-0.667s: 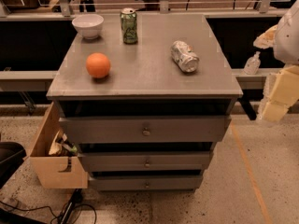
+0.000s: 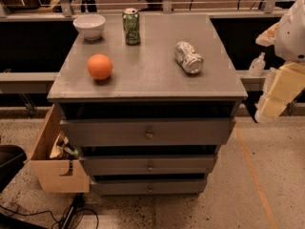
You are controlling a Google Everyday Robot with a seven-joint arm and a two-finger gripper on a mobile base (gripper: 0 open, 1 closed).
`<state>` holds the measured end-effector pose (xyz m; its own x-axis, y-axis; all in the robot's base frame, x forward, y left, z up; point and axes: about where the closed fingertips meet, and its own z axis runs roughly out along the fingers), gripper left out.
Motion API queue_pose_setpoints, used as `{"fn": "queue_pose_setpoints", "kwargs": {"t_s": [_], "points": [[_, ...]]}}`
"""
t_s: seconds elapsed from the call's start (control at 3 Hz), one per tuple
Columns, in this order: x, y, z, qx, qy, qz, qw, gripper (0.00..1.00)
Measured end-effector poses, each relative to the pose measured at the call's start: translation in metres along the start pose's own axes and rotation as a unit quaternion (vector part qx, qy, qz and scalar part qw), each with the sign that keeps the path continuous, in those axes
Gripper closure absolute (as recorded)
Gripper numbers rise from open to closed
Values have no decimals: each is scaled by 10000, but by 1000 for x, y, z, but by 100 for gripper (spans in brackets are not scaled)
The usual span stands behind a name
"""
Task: Place 7up can upright
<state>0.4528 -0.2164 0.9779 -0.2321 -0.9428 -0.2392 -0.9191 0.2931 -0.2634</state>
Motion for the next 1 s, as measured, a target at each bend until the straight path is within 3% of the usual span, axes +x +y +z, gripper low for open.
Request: {"fn": "queue_pose_setpoints", "kwargs": {"t_s": [0.33,0.67,1.0], "points": [[-6,-42,14,177,-392,483,9979,0],[-13,-93,37,38,-695,1241,9898,0],[-23,-139,74,-306,-514,2014,9777,0]]}}
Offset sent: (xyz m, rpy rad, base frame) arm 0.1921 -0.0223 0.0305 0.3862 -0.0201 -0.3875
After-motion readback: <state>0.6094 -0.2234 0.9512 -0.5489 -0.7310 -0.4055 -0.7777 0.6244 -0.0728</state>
